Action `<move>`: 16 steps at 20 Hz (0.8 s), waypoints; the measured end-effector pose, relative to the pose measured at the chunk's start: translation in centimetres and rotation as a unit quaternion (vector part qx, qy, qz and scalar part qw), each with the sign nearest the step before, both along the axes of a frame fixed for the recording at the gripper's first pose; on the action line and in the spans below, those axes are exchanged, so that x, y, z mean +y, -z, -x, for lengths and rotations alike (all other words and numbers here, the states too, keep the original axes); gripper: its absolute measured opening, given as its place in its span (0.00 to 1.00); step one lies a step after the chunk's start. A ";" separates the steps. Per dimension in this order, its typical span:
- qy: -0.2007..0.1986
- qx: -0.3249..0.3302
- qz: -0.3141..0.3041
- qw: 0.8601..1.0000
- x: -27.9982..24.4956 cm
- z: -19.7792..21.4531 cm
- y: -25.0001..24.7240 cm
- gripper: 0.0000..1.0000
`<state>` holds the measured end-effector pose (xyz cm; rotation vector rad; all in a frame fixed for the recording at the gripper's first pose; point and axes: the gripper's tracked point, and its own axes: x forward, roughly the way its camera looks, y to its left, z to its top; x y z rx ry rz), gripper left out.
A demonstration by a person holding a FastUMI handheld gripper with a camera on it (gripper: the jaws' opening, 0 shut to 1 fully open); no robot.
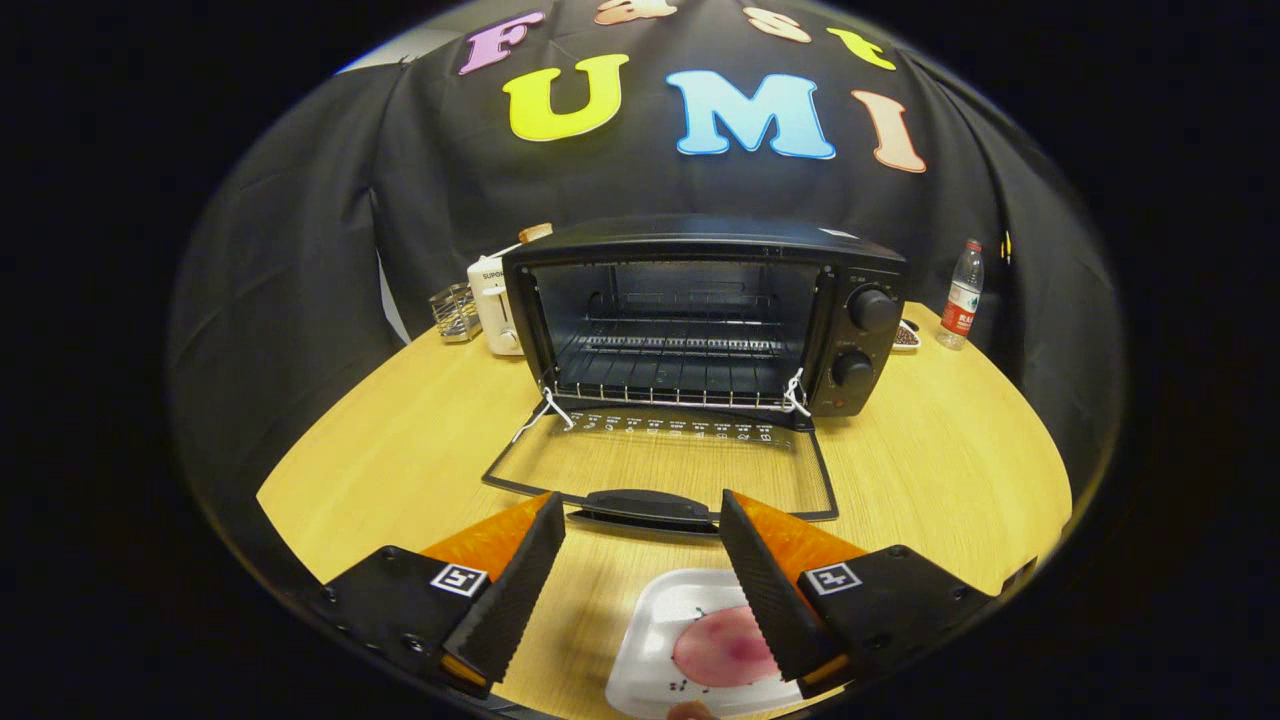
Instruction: Open the toaster oven, put the food inside, and close the toaster oven door.
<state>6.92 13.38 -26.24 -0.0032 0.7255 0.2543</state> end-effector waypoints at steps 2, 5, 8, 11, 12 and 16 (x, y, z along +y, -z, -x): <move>-0.010 0.017 -0.019 1.000 -0.7 2.0 -0.8 0.99; -0.032 0.047 -0.029 0.998 -2.2 4.6 -2.1 0.99; -0.049 0.075 -0.032 0.995 -4.3 5.7 -2.9 0.99; -0.048 0.128 -0.065 0.988 -5.6 7.1 -2.7 0.99; -0.050 0.152 -0.079 0.984 -5.8 7.6 -2.5 0.98; -0.040 0.209 -0.113 0.970 -8.4 7.6 -1.8 0.99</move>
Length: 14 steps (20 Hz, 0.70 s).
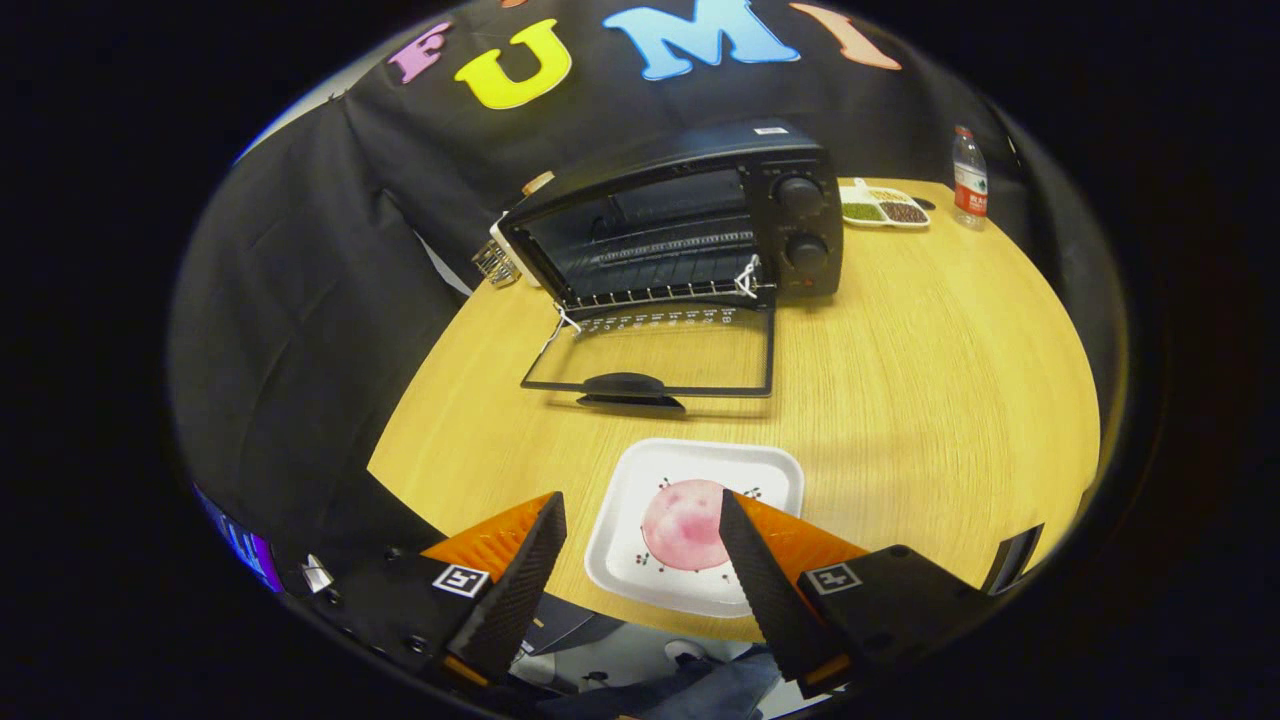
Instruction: Open the toaster oven, put the food inside, and close the toaster oven door.
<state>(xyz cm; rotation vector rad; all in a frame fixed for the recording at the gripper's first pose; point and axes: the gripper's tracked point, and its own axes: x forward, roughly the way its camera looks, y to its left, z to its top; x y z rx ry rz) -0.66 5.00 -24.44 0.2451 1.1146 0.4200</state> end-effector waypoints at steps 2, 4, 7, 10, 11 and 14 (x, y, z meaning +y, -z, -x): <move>0.008 0.029 -0.021 0.999 -1.0 -0.1 0.5 0.99; 0.008 0.065 -0.035 0.997 -1.9 0.1 1.3 0.98; 0.003 0.100 -0.038 0.994 -3.3 0.2 2.6 0.99; -0.012 0.136 -0.045 0.990 -3.7 0.4 3.9 0.98; -0.017 0.148 -0.046 0.988 -3.9 0.7 4.2 0.98; -0.029 0.169 -0.042 0.984 -4.2 0.8 5.8 0.97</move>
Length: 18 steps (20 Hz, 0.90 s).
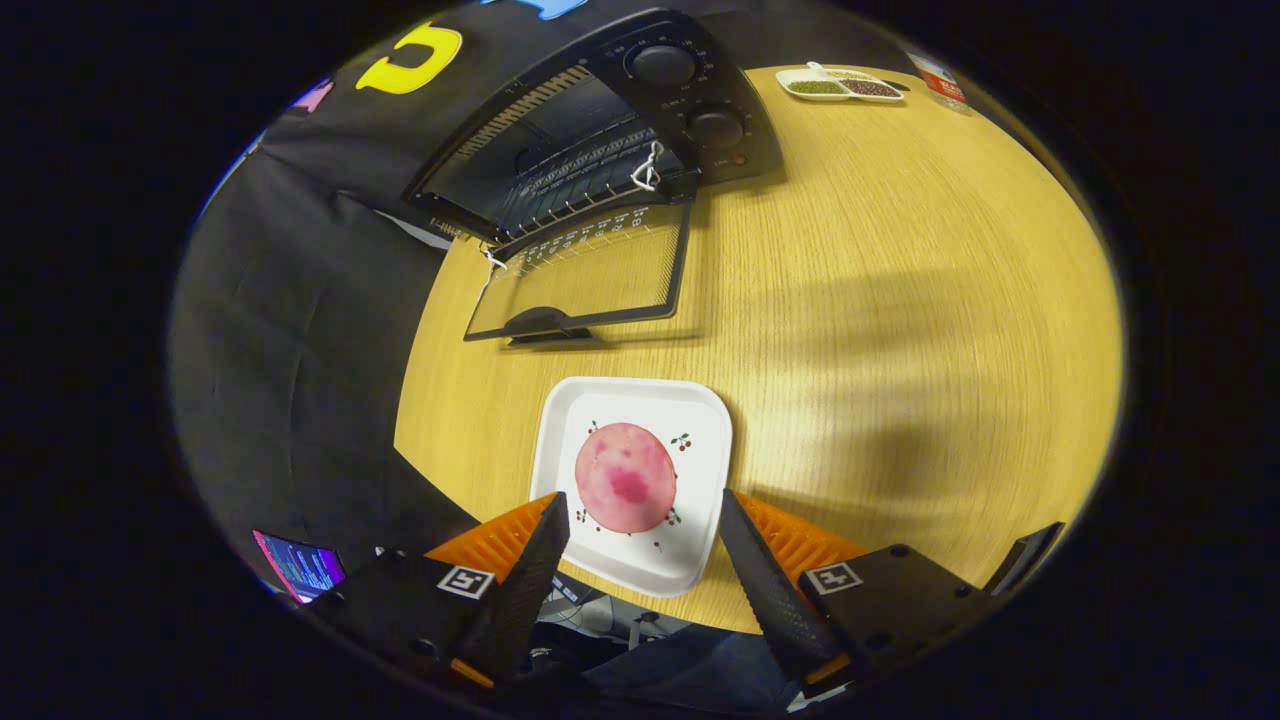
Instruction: Open the toaster oven, put the food inside, and close the toaster oven door.
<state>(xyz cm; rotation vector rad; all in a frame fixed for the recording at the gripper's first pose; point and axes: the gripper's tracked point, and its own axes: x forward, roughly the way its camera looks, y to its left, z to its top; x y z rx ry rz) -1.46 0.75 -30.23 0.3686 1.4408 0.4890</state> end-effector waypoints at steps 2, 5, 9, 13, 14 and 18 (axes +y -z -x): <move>-0.004 0.011 0.002 1.000 -0.2 0.0 0.7 0.97; -0.004 0.023 -0.003 1.000 -0.2 -0.4 1.4 0.92; -0.005 0.037 0.014 0.999 -0.9 -0.4 2.6 0.68; -0.005 0.058 0.007 0.998 -1.0 -0.3 2.9 0.41; -0.005 0.061 0.006 0.998 -1.1 -0.4 2.8 0.41; 0.001 0.069 0.016 0.998 -2.2 -0.4 3.1 0.07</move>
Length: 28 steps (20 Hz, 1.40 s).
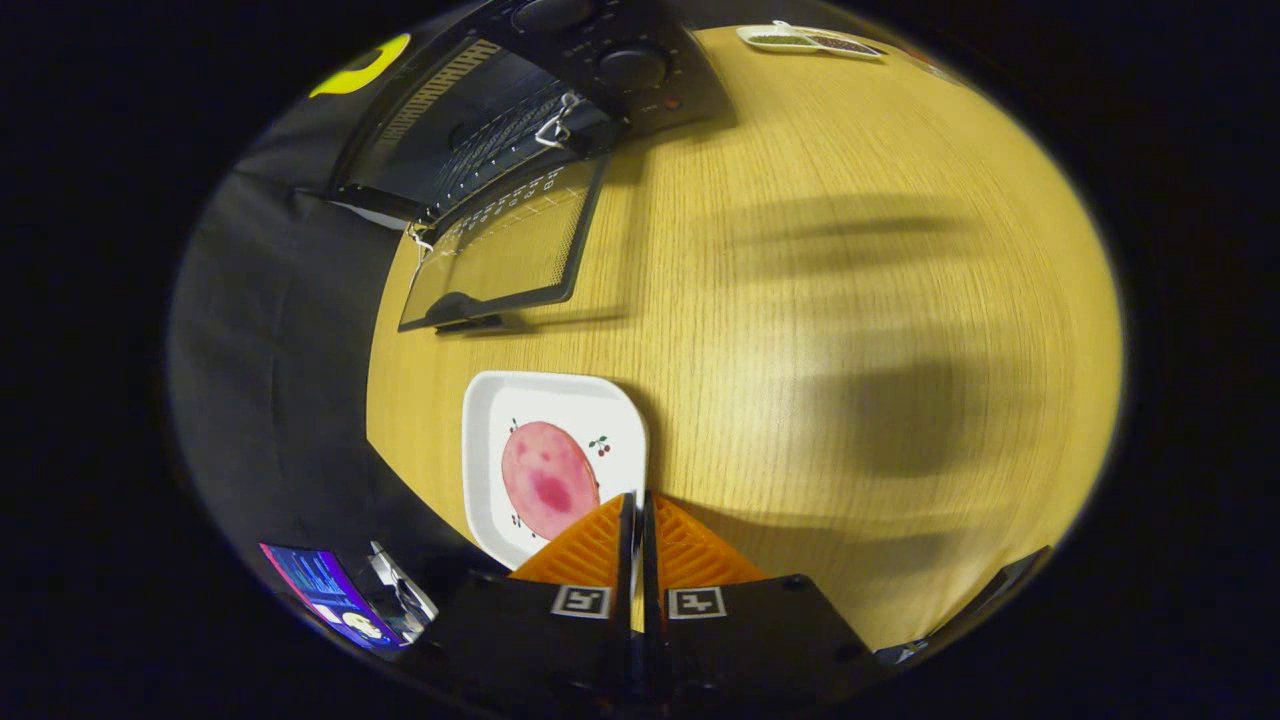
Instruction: Open the toaster oven, put the food inside, and close the toaster oven door.
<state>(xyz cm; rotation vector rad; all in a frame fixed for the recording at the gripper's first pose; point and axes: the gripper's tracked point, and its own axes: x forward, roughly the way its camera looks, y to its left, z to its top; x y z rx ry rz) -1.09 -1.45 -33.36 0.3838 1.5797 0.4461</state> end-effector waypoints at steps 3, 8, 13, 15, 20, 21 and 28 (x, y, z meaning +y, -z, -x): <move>0.006 0.004 0.002 1.000 0.8 -0.3 1.2 0.06; 0.024 0.007 -0.012 1.000 1.2 0.4 -0.1 0.02; 0.049 -0.007 -0.033 0.998 2.3 0.9 -2.3 0.02; 0.067 -0.012 -0.042 0.997 2.9 0.9 -3.4 0.02; 0.114 -0.032 -0.056 0.991 5.5 0.9 -6.0 0.02; 0.130 -0.035 -0.061 0.989 6.1 0.9 -6.6 0.02; 0.212 -0.075 -0.061 0.973 10.3 1.3 -8.5 0.02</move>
